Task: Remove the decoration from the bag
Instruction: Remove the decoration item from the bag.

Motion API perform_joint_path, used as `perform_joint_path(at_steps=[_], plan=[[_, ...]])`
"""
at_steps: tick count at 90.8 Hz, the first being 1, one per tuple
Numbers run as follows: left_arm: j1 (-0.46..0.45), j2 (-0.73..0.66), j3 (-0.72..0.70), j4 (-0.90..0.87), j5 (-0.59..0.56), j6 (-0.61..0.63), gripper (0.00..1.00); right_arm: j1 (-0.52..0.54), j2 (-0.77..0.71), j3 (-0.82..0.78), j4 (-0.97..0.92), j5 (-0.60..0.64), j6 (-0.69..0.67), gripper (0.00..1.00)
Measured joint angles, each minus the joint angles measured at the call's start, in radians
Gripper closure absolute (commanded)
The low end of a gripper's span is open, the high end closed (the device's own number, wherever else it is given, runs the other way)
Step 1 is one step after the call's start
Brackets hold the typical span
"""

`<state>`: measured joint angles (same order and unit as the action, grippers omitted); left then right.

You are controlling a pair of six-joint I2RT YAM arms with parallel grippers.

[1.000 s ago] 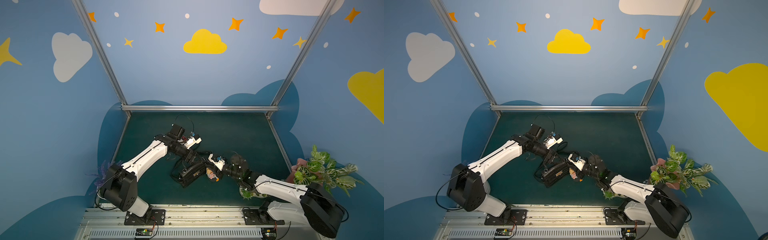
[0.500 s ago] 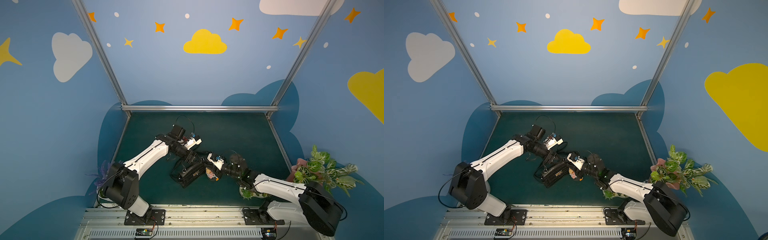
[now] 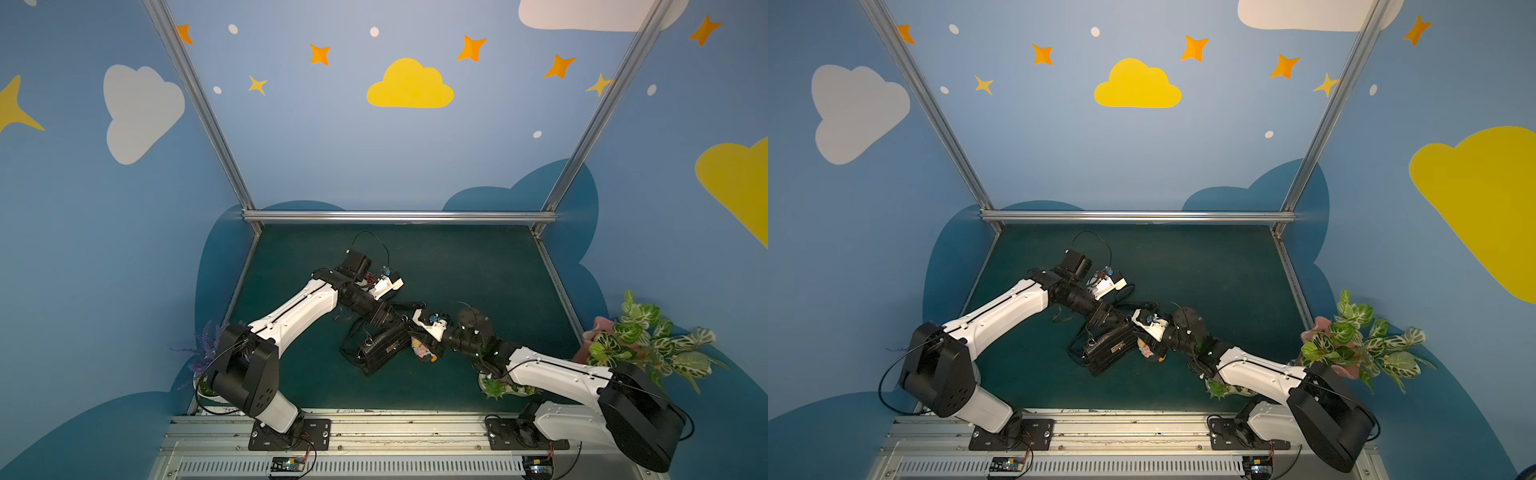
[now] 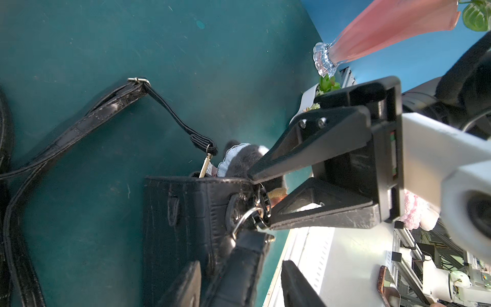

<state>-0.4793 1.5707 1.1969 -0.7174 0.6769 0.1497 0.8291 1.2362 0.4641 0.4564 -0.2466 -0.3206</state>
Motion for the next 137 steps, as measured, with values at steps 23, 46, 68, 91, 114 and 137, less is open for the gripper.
perform_joint_path(at_steps=[23, 46, 68, 91, 114, 137], plan=[[-0.002, 0.000, 0.000, 0.000, 0.000, 0.000, 0.49, 0.000, 0.000, 0.018, -0.032, 0.000, -0.021, 0.65], [-0.002, 0.000, 0.000, -0.001, 0.000, 0.000, 0.54, 0.001, 0.000, 0.044, -0.057, -0.023, -0.029, 0.67], [-0.004, 0.003, 0.000, -0.001, 0.000, 0.000, 0.54, 0.006, 0.013, 0.060, -0.079, -0.028, -0.039, 0.68], [-0.004, 0.003, 0.000, -0.002, 0.000, 0.000, 0.55, 0.006, 0.010, 0.060, -0.092, -0.014, -0.043, 0.66], [-0.004, 0.003, 0.000, -0.004, 0.000, 0.000, 0.55, 0.007, -0.005, 0.060, -0.131, 0.008, -0.058, 0.67], [-0.004, 0.003, 0.000, -0.005, 0.000, 0.000, 0.55, 0.011, -0.005, 0.060, -0.133, 0.018, -0.064, 0.79]])
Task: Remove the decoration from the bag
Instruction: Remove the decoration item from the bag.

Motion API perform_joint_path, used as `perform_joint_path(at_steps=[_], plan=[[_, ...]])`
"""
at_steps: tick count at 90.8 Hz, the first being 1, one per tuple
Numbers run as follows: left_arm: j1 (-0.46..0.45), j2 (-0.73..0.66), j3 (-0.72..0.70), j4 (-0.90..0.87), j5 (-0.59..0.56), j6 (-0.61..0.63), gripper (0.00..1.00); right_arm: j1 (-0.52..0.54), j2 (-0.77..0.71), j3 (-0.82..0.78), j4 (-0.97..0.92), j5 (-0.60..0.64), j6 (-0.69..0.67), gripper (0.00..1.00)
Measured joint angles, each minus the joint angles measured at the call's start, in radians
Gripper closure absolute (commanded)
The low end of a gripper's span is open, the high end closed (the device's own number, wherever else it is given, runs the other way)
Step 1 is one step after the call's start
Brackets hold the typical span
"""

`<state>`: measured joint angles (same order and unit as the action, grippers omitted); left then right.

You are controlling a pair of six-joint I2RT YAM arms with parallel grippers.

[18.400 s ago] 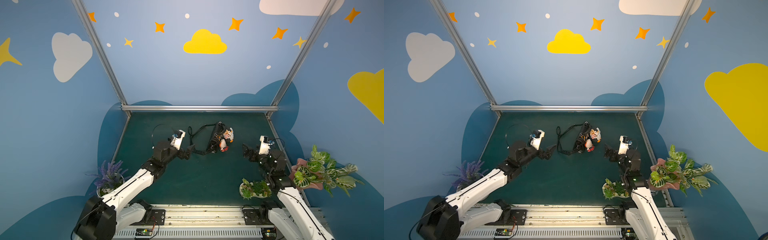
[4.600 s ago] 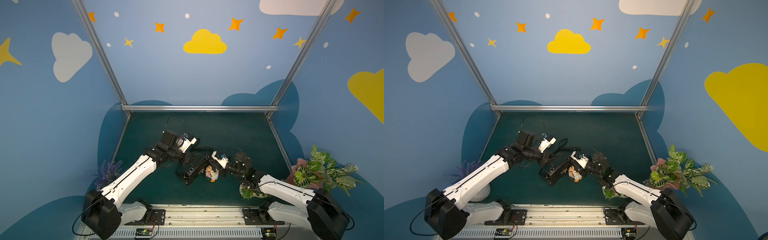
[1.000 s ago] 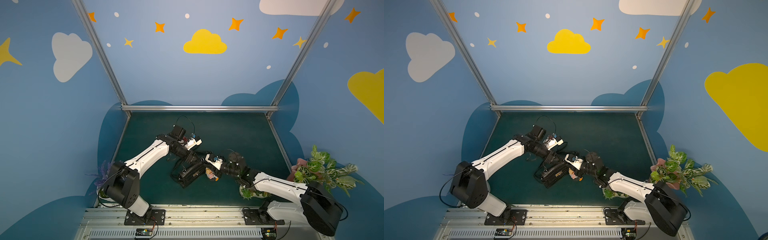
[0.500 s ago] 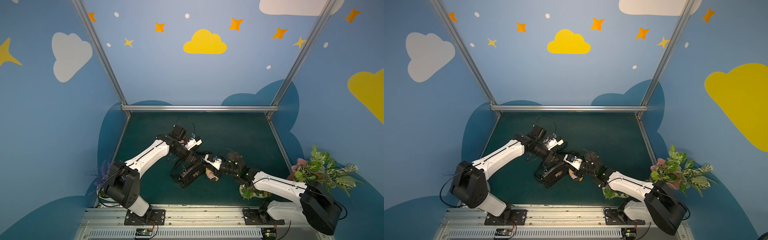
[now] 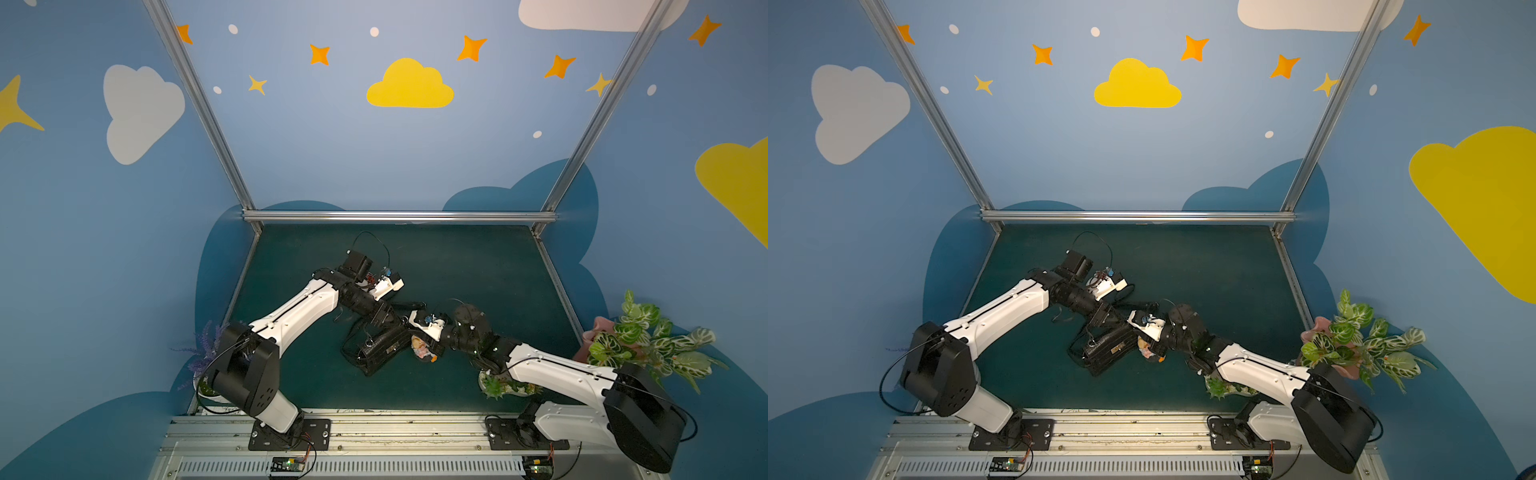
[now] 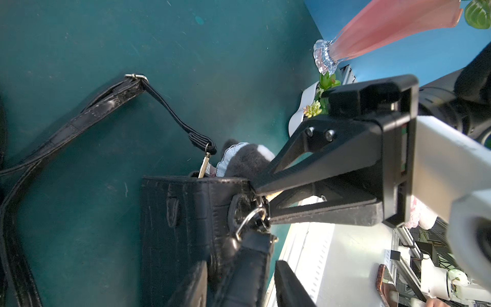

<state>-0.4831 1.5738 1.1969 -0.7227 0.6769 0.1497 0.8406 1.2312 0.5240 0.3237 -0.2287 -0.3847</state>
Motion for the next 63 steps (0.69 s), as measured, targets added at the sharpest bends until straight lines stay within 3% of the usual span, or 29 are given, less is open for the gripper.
perform_joint_path(at_steps=[18, 63], plan=[[-0.001, 0.000, 0.000, -0.002, 0.000, 0.000, 0.57, 0.008, 0.000, 0.000, 0.000, 0.005, 0.000, 0.86], [-0.001, 0.000, 0.000, -0.003, -0.004, 0.000, 0.58, 0.019, 0.000, 0.000, 0.000, 0.017, 0.007, 0.85]])
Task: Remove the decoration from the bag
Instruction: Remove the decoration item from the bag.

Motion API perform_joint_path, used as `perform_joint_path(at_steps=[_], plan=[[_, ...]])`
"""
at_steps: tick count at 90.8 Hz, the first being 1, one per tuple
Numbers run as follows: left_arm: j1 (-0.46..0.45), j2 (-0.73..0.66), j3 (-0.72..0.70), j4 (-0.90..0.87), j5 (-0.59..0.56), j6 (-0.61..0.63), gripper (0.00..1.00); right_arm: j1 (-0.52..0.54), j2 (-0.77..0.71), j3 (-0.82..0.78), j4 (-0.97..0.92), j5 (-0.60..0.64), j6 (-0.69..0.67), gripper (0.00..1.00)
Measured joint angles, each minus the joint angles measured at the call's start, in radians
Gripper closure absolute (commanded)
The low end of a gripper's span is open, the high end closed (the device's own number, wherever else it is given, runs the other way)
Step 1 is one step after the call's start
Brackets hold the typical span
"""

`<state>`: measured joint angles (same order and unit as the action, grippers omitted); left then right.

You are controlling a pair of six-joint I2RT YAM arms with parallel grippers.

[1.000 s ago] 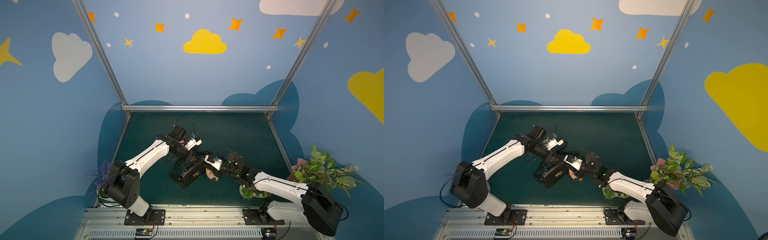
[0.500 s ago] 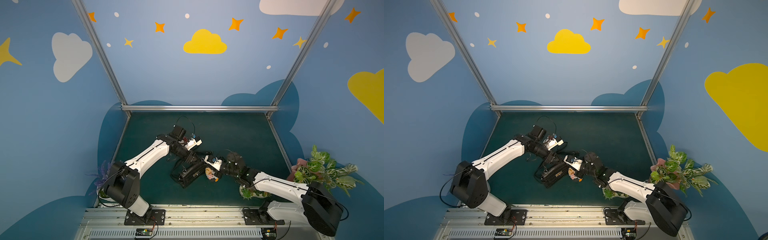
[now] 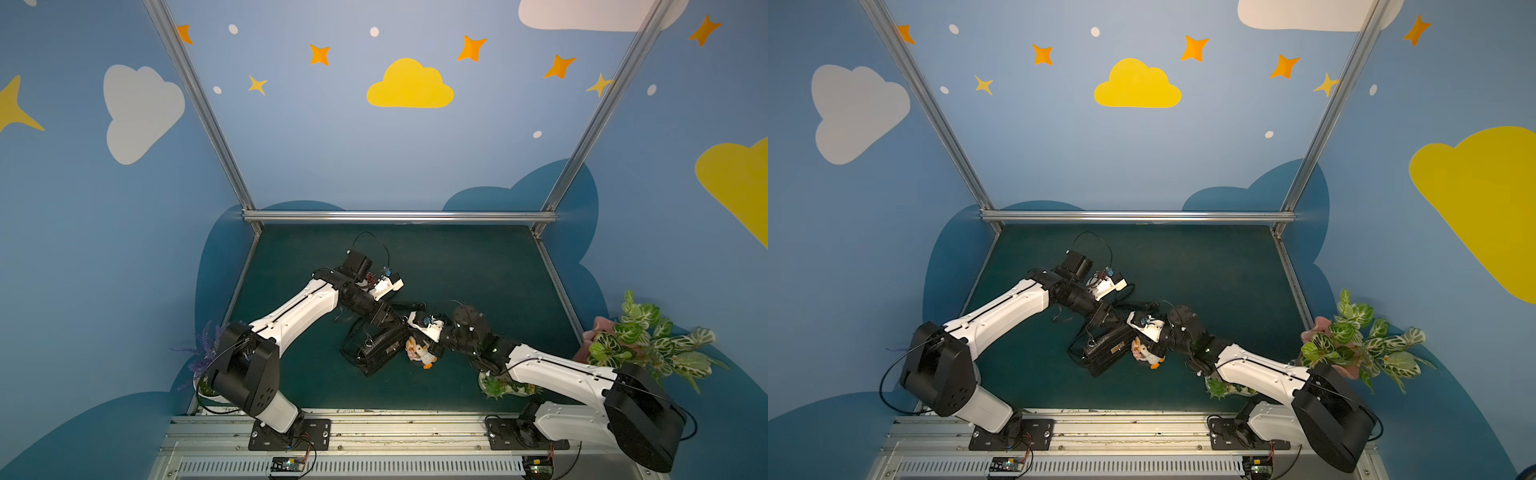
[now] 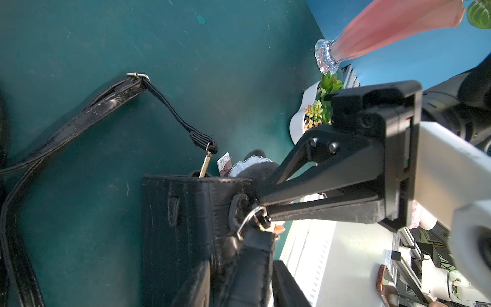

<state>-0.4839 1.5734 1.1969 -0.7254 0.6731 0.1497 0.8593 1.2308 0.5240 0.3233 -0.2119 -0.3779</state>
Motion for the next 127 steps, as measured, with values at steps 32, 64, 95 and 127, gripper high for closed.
perform_joint_path(at_steps=[32, 64, 95, 127], plan=[[0.000, 0.000, 0.000, -0.003, -0.005, 0.001, 0.62, 0.000, -0.001, 0.000, 0.002, -0.035, 0.026, 0.85], [0.001, 0.000, 0.004, -0.018, -0.019, 0.006, 0.70, -0.009, 0.003, 0.000, 0.020, -0.068, 0.059, 0.85], [0.001, 0.000, 0.017, -0.053, -0.023, 0.019, 0.74, -0.025, 0.005, 0.000, 0.043, -0.111, 0.109, 0.85], [0.001, -0.001, 0.017, -0.056, -0.023, 0.019, 0.71, -0.041, 0.013, 0.000, 0.061, -0.153, 0.144, 0.85]])
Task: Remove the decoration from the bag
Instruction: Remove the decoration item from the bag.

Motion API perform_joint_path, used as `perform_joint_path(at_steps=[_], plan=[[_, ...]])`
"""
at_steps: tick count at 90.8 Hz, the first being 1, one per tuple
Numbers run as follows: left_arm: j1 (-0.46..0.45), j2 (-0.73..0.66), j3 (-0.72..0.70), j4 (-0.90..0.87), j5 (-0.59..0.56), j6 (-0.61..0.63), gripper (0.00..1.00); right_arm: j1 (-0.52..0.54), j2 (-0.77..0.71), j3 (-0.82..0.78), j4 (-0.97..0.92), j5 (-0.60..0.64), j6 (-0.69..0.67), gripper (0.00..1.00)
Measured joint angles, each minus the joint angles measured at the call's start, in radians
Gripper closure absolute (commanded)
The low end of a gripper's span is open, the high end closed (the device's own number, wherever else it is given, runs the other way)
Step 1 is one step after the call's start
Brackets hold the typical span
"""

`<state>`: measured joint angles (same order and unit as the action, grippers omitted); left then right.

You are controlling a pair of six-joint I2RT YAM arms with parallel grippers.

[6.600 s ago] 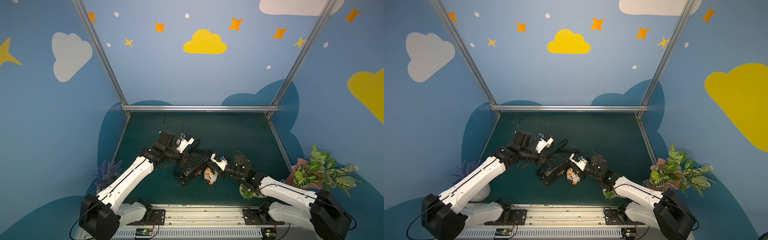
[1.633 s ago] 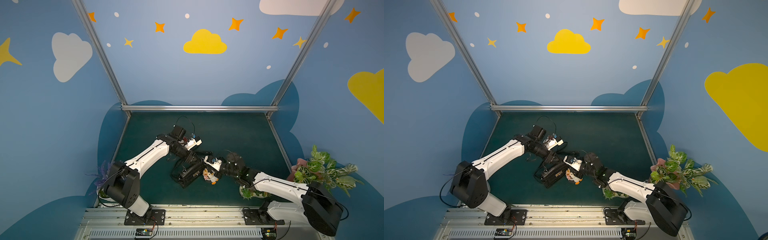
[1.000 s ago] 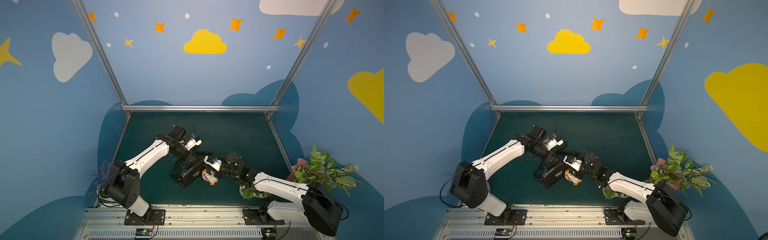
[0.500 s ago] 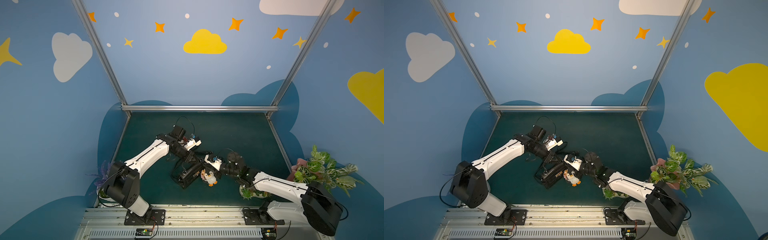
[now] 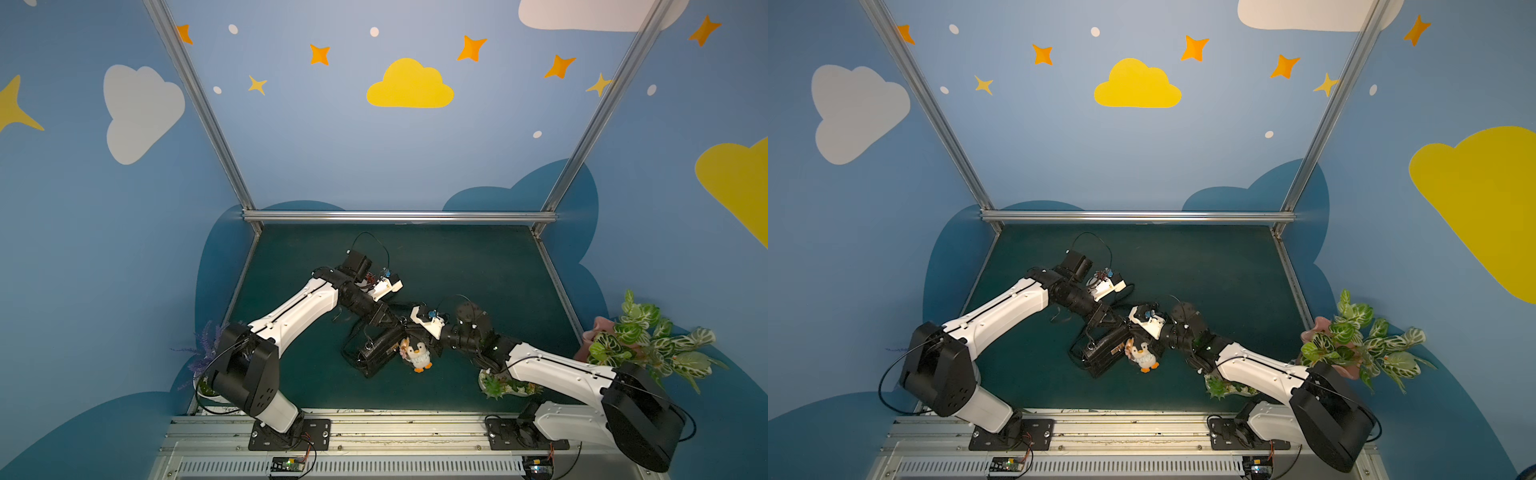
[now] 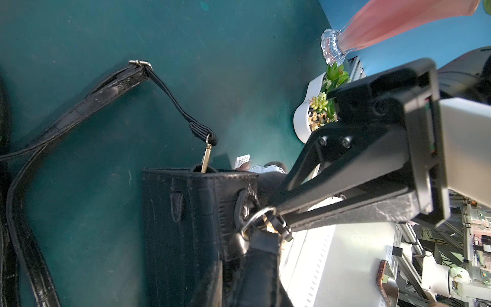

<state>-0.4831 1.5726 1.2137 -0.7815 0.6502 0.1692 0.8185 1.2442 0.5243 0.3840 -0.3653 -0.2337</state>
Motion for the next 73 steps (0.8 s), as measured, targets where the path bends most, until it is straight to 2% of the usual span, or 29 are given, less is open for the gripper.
perform_joint_path(at_steps=[73], plan=[[0.000, 0.000, 0.000, 0.000, 0.000, 0.000, 0.71, -0.003, 0.019, 0.016, 0.027, -0.029, 0.017, 0.85]])
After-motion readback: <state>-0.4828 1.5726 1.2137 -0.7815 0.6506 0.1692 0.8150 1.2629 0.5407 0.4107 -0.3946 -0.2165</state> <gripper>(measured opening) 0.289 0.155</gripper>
